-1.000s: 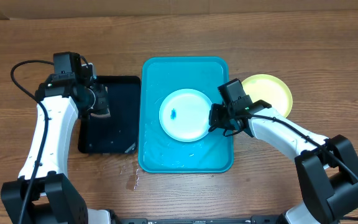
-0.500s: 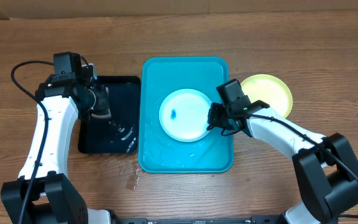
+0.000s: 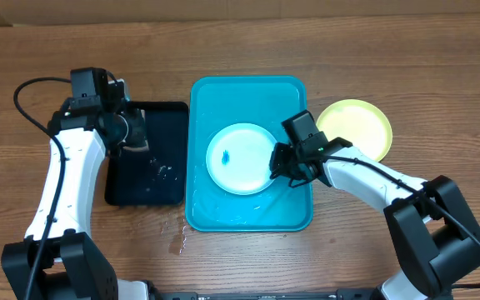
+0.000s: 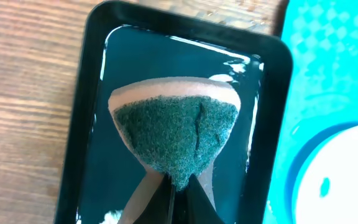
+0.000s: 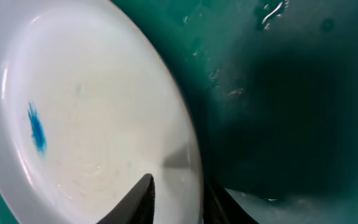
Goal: Clean dirty plates on tray and stack at the side
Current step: 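Carry the sponge right over the white plate, then scrub the white plate with the sponge while the right gripper holds its rim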
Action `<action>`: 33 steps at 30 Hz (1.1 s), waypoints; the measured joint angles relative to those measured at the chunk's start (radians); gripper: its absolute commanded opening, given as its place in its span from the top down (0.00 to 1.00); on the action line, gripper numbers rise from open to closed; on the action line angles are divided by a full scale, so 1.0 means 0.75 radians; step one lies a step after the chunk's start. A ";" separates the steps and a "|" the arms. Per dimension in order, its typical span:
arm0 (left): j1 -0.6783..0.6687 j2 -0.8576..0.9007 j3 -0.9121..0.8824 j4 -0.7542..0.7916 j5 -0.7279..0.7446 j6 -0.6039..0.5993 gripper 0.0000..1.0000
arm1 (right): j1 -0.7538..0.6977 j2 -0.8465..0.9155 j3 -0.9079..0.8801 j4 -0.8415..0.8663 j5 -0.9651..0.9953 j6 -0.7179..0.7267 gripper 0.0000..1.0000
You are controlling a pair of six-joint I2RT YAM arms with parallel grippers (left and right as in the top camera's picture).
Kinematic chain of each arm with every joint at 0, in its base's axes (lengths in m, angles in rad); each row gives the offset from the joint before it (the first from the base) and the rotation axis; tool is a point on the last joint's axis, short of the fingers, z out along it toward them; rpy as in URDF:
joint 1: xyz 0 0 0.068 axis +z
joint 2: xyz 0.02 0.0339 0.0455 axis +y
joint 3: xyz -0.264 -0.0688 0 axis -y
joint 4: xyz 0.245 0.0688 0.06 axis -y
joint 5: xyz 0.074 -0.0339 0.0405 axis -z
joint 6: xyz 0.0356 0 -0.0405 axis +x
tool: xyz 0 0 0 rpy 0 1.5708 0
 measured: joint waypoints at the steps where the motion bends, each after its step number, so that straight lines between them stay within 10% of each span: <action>1: -0.009 0.000 0.000 0.010 0.011 0.000 0.96 | 0.000 0.000 0.000 0.002 -0.001 0.001 0.81; 14: -0.551 0.005 0.000 0.019 0.134 -0.042 0.96 | -0.001 0.000 0.000 -0.012 -0.009 0.004 0.95; 26: -0.691 0.154 0.000 0.085 0.004 -0.156 0.96 | -0.001 0.001 0.000 -0.018 -0.009 0.006 0.62; 33: -0.682 0.155 0.000 0.072 -0.006 -0.168 0.96 | 0.000 0.001 -0.001 -0.011 -0.013 0.003 0.95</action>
